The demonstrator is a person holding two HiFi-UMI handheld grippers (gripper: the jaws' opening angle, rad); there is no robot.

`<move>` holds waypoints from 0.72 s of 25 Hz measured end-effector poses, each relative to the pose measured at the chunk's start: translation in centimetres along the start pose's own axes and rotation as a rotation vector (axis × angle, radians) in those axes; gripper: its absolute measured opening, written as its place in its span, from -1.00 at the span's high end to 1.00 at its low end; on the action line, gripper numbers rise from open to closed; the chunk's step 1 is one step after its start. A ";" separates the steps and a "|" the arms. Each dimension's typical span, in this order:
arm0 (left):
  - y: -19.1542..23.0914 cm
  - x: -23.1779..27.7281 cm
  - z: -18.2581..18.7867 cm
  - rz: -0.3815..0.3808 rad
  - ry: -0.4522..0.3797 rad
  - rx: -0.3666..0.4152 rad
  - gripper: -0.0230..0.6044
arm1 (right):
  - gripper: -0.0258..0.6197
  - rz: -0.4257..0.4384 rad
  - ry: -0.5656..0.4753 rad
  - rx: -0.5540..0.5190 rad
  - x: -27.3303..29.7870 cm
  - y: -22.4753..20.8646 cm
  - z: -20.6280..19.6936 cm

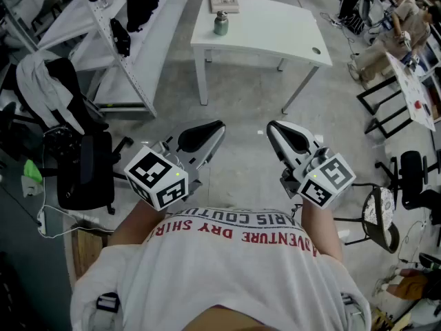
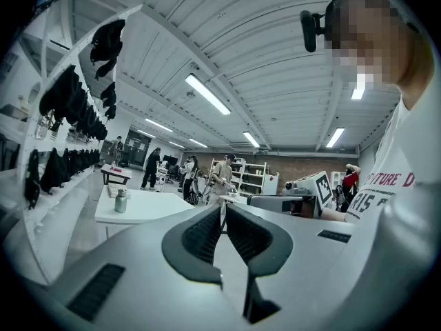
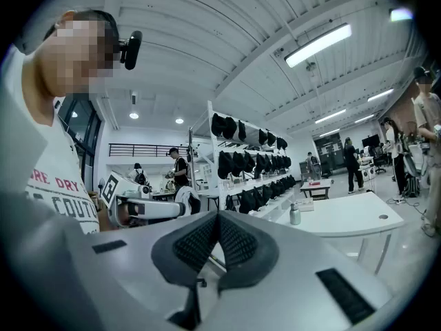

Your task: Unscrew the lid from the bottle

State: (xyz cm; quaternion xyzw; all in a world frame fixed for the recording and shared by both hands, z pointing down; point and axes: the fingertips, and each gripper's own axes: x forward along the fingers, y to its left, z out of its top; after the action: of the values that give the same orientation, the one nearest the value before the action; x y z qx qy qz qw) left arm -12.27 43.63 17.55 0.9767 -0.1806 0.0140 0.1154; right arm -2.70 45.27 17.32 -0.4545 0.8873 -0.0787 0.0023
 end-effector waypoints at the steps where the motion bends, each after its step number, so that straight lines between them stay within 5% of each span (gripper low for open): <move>1: -0.1 -0.2 0.0 -0.001 0.000 0.002 0.78 | 0.85 -0.003 -0.001 -0.002 -0.1 0.2 0.0; 18: 1.6 -3.6 -1.2 -0.007 -0.007 -0.002 0.78 | 0.84 -0.104 -0.018 -0.018 0.4 0.7 -0.5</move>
State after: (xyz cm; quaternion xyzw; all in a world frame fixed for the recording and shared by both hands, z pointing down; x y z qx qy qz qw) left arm -16.24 43.69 18.83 0.9772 -0.1777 0.0101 0.1159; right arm -3.56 45.41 17.77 -0.5007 0.8631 -0.0667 0.0020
